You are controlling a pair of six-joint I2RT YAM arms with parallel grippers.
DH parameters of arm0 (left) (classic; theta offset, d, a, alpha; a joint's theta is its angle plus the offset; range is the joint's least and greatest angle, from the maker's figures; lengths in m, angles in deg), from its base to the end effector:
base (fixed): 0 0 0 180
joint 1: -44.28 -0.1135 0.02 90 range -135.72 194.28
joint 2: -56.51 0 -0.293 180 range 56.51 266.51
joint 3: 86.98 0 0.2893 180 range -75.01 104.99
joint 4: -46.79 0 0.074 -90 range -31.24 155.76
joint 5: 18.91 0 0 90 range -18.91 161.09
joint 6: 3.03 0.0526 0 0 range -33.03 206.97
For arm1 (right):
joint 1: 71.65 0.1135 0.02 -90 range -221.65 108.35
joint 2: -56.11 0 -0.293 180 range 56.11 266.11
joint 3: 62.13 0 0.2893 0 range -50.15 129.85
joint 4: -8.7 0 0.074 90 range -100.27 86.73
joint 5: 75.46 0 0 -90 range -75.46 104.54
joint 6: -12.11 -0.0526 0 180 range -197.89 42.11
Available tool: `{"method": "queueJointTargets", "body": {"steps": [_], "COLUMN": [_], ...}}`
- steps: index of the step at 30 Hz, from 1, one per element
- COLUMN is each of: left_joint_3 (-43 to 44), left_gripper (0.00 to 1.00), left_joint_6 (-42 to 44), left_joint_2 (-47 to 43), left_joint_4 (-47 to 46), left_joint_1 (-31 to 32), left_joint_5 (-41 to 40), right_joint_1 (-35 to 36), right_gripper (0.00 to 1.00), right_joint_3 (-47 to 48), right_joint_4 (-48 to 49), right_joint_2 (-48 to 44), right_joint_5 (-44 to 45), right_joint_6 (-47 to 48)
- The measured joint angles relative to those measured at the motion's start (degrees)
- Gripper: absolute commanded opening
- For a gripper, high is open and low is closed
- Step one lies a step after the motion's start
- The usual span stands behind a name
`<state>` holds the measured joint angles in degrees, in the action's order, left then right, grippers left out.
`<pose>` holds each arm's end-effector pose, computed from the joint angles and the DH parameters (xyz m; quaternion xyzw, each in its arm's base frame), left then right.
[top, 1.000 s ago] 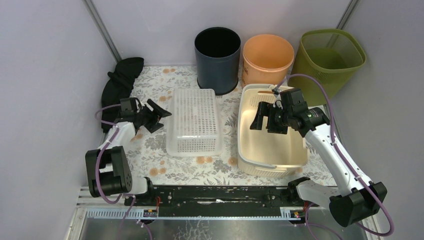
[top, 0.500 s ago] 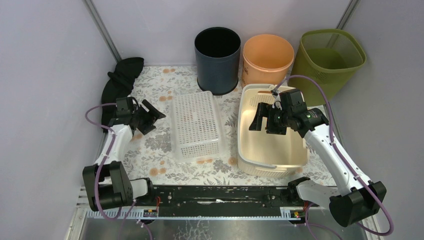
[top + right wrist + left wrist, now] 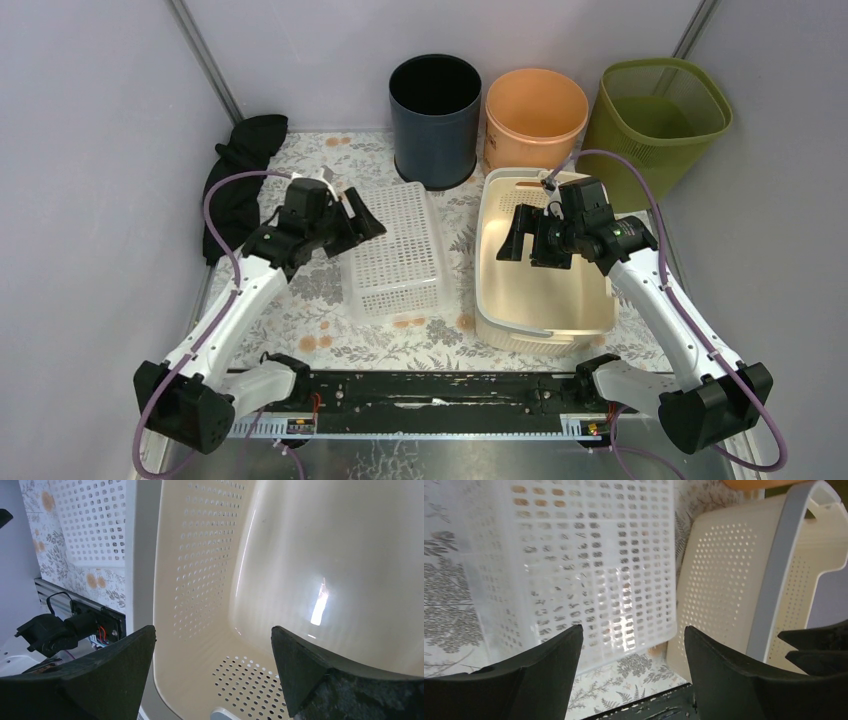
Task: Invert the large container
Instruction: Turn the container upside down at the center of the board, then move the container to the center of the board.
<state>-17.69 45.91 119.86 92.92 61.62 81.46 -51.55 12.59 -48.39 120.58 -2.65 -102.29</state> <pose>0.2572 -0.0902 0.3242 -0.1484 0.8918 -0.2762 0.3261 0.2420 0.1051 0.3387 -0.0204 0.9209 0.2663 0.2840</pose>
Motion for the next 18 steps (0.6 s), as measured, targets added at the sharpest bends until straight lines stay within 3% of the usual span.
{"method": "queueJointTargets", "body": {"steps": [10, 18], "left_joint_3": [1.86, 1.84], "left_gripper": [0.78, 0.76], "left_joint_6": [-7.43, -11.89], "left_joint_2": [3.76, 9.84], "left_joint_4": [0.72, 0.09], "left_joint_1": [19.98, 29.7], "left_joint_5": [-8.7, -13.88], "right_joint_1": [0.0, 0.0], "right_gripper": [0.93, 0.93], "right_joint_3": [0.02, 0.07], "right_joint_4": [0.09, 0.0], "right_joint_2": [-0.63, -0.68], "right_joint_5": [-0.02, 0.04], "right_joint_6": [-0.02, 0.11]}}
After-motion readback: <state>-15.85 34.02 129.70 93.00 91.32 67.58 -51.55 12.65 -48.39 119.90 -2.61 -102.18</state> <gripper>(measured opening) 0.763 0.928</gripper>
